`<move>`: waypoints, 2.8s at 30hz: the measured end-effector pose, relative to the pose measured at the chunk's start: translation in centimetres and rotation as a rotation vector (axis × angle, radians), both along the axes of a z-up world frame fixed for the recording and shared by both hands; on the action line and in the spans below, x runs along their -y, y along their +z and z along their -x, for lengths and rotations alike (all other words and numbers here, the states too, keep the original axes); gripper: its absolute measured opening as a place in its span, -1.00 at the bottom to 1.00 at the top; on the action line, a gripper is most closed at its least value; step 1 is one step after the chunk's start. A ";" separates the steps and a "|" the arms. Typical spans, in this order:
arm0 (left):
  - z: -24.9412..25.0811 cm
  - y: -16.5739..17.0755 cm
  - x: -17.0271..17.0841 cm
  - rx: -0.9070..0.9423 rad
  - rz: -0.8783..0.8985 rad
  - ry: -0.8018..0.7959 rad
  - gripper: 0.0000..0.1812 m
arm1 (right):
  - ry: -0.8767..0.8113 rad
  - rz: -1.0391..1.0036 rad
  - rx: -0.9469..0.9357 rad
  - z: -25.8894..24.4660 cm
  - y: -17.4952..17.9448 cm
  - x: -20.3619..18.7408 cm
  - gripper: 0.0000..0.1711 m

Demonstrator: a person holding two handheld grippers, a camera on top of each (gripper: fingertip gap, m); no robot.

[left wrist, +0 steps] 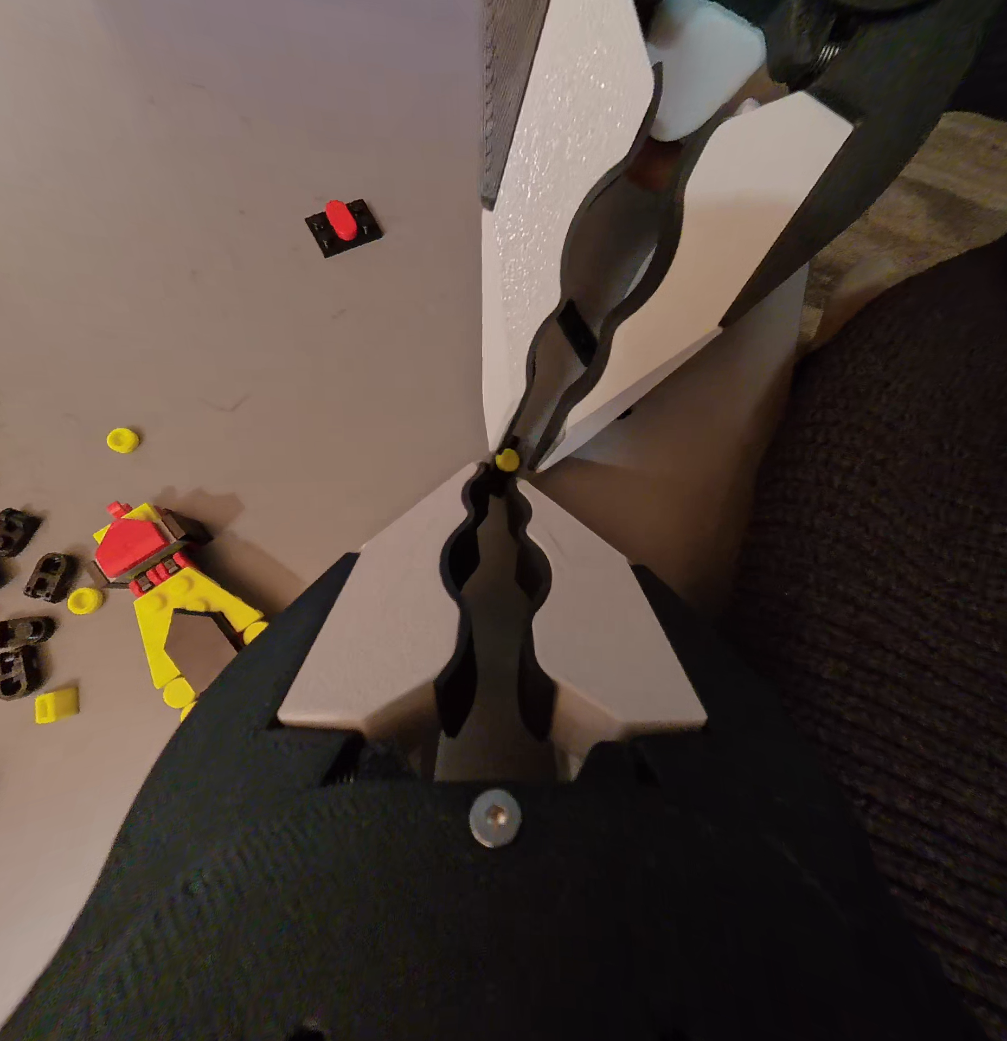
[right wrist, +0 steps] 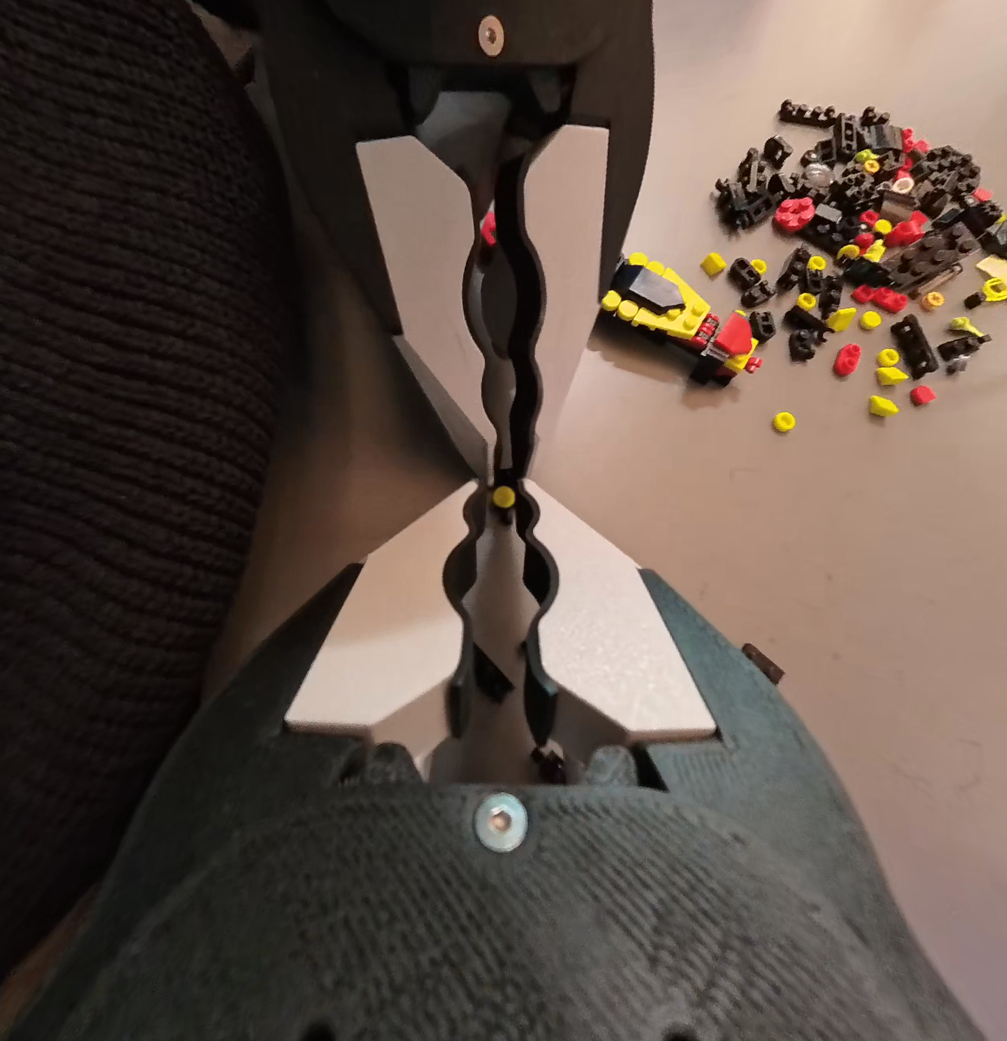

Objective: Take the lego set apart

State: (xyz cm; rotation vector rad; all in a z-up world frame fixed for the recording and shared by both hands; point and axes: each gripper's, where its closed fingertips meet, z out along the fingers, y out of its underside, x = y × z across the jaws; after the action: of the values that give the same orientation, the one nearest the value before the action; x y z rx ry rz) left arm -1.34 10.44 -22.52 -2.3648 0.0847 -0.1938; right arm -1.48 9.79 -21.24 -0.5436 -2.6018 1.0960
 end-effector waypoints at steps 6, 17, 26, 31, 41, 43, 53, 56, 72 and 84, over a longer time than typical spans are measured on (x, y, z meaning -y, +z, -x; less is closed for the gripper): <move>-0.1 -0.2 0.1 0.014 0.008 -0.001 -0.93 | -0.018 -0.038 0.008 0.2 -0.8 -0.4 -0.95; 0.1 -0.1 0.1 -0.024 0.001 -0.003 -0.93 | -0.037 0.011 0.042 0.6 -0.8 -0.2 -0.88; -0.3 -0.1 0.2 -0.008 0.011 -0.020 -0.95 | -0.031 0.011 0.092 0.2 -1.0 0.0 -0.92; -0.4 -0.2 0.2 -0.003 0.035 -0.007 -0.93 | -0.066 0.010 0.136 0.1 -0.9 -0.1 -0.93; -0.4 -0.2 0.2 -0.020 0.066 0.021 -0.92 | -0.090 0.096 0.163 0.1 0.3 0.0 -0.95; -0.6 -0.3 0.2 0.002 0.072 0.013 -0.91 | -0.100 0.363 0.144 0.8 4.7 0.9 -1.00; -0.7 -0.2 0.0 0.039 0.054 0.003 -0.93 | -0.083 0.084 0.048 0.4 1.3 -0.6 -0.79; -0.7 -0.2 0.0 0.033 0.053 0.003 -0.93 | -0.043 -0.009 0.069 -0.2 -0.6 -0.2 -0.79; -0.8 -0.3 0.3 0.043 0.065 -0.019 -0.93 | -0.011 0.048 0.151 -0.5 -1.3 -0.1 -0.91; -0.9 -0.2 0.4 0.057 0.083 -0.013 -0.94 | 0.033 -0.029 0.067 -0.7 -1.3 0.3 -0.92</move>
State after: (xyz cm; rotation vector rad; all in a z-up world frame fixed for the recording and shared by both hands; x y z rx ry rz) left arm -0.44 10.00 -22.76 -2.4397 0.0659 -0.2760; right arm -0.82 9.52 -22.57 -0.5420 -2.6887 1.0666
